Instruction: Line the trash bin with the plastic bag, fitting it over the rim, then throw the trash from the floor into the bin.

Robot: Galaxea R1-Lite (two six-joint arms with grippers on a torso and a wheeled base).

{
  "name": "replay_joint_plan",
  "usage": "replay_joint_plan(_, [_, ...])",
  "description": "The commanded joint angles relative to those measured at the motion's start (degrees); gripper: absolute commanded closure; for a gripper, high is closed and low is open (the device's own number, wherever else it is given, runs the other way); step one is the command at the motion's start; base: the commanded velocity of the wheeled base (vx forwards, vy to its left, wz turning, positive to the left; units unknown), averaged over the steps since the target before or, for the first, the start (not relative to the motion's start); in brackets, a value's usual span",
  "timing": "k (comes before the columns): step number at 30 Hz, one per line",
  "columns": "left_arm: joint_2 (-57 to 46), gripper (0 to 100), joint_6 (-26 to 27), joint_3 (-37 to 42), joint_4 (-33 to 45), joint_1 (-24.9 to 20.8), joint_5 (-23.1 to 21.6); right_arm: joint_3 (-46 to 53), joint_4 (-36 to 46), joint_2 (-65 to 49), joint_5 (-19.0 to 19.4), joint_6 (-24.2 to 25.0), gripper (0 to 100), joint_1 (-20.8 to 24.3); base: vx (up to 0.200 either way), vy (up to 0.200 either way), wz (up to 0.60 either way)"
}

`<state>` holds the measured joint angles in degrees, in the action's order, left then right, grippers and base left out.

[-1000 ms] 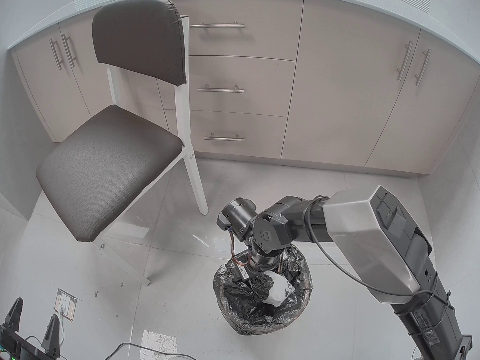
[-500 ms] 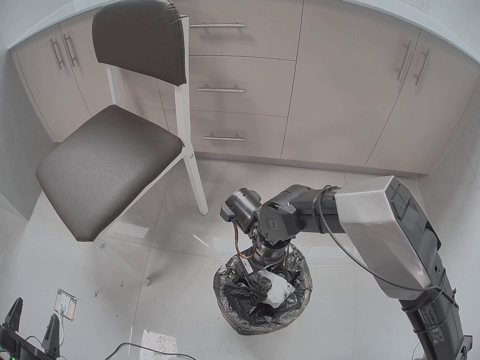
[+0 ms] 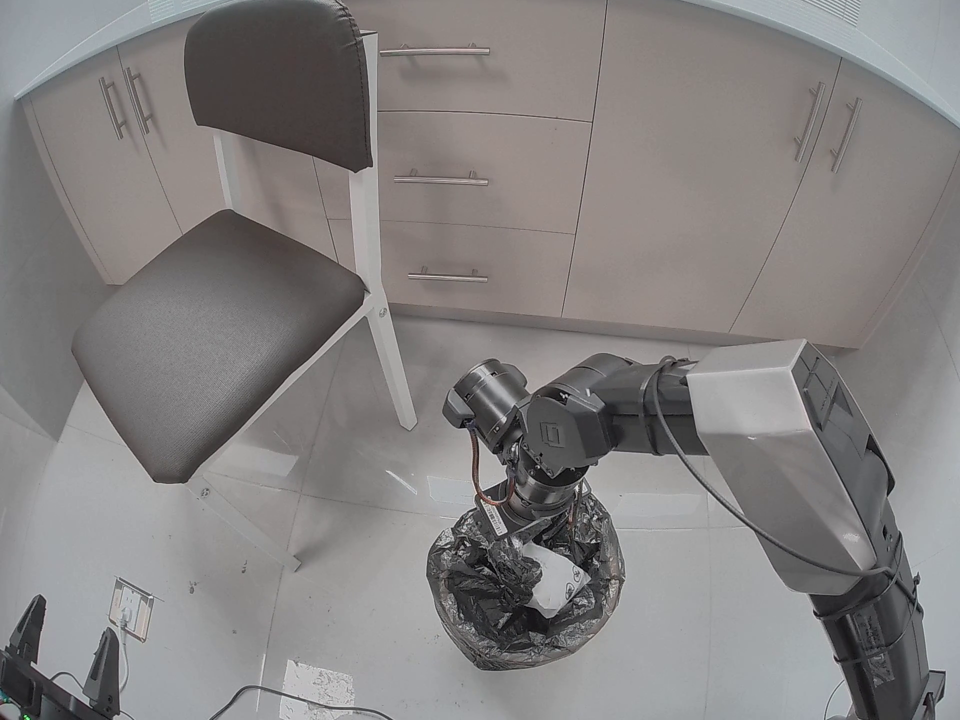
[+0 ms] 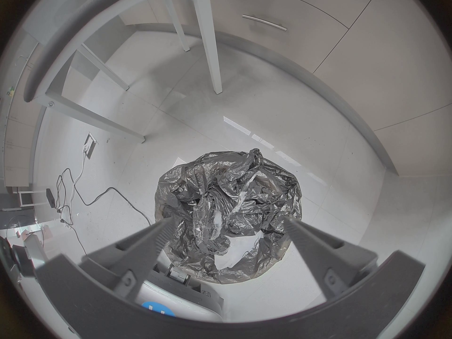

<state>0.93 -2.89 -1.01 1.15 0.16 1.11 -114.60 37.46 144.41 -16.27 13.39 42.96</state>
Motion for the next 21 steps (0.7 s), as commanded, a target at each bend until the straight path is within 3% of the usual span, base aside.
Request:
replay_joint_plan(1, [-0.84, 0, -0.01, 0.31, 0.0, 0.02, 0.03, 0.01, -0.02, -0.18, 0.01, 0.15, 100, 0.02, 0.0, 0.0, 0.0])
replay_joint_plan(21, [-0.84, 0, -0.01, 0.31, 0.0, 0.02, 0.03, 0.01, -0.72, 1.84, -0.16, 1.47, 100, 0.19, 0.0, 0.0, 0.0])
